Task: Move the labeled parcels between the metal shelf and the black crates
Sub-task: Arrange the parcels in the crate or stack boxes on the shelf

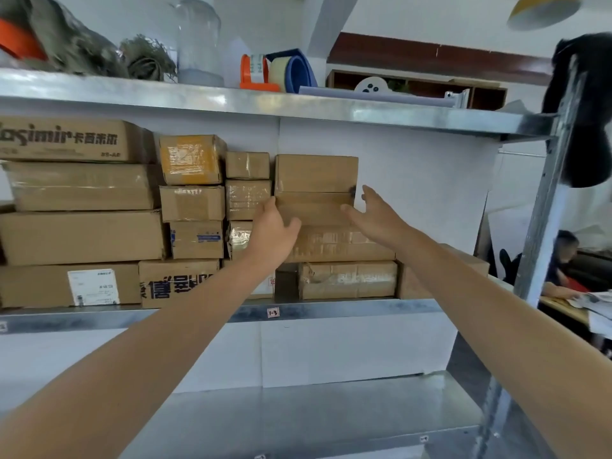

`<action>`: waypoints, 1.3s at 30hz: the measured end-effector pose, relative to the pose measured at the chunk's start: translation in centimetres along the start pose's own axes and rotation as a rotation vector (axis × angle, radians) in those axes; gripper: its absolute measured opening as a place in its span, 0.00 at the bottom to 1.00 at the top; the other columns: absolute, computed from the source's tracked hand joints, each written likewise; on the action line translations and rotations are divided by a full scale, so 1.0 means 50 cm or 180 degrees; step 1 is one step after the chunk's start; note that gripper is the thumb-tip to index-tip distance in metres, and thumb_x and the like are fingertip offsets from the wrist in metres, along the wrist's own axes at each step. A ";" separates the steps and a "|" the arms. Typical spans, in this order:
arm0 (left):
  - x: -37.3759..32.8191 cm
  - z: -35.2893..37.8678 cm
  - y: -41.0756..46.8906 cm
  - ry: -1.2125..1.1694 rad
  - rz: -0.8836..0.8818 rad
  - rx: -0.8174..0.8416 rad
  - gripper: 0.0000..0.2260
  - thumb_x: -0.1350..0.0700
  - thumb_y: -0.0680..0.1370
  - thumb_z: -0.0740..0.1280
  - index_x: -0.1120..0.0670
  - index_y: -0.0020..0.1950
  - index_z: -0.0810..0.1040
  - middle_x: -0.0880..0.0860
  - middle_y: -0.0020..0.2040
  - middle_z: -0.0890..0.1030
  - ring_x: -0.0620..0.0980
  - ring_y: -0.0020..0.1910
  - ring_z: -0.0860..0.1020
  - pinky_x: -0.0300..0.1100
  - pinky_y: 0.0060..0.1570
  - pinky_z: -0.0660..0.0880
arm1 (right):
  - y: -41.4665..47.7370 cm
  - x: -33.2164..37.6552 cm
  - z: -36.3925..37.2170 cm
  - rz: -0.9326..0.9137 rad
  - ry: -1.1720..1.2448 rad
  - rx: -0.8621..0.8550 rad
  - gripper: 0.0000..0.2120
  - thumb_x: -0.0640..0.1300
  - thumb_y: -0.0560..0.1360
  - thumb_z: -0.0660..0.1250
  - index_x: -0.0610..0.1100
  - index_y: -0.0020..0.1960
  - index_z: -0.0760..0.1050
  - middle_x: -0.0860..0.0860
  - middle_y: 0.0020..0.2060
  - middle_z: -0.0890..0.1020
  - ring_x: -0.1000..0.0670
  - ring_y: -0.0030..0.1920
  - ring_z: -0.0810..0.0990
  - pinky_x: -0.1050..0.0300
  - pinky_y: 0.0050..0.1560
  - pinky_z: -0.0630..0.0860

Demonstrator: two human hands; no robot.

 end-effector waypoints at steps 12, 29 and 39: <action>0.000 0.024 0.038 -0.0067 -0.0267 0.0135 0.30 0.50 0.80 0.62 0.57 0.78 0.55 0.57 0.57 0.78 0.53 0.48 0.79 0.47 0.42 0.78 | 0.074 -0.006 0.045 0.0539 0.1163 -0.0268 0.35 0.66 0.82 0.45 0.42 0.77 0.60 0.44 0.72 0.69 0.43 0.70 0.70 0.44 0.69 0.69; -0.011 -0.001 -0.075 -0.1819 0.0351 -0.0183 0.10 0.66 0.78 0.62 0.51 0.53 0.73 0.38 0.48 0.82 0.34 0.49 0.79 0.30 0.48 0.75 | -0.068 -0.005 -0.018 0.0071 0.1934 -0.1065 0.21 0.62 0.82 0.53 0.50 0.68 0.58 0.57 0.57 0.72 0.58 0.54 0.74 0.62 0.52 0.73; -0.009 -0.059 -0.187 -0.2387 0.0121 -0.0369 0.12 0.68 0.79 0.60 0.51 0.49 0.77 0.48 0.49 0.83 0.48 0.51 0.81 0.48 0.49 0.79 | -0.216 0.018 -0.049 0.0208 0.2253 -0.0811 0.30 0.79 0.70 0.50 0.53 0.53 0.62 0.57 0.51 0.72 0.59 0.52 0.73 0.57 0.49 0.70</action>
Point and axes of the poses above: each hand's wrist, its own y-axis towards the middle knuckle, its own z-axis out of the palm, x = y × z, the point moved 6 cm from there along y, towards the middle knuckle
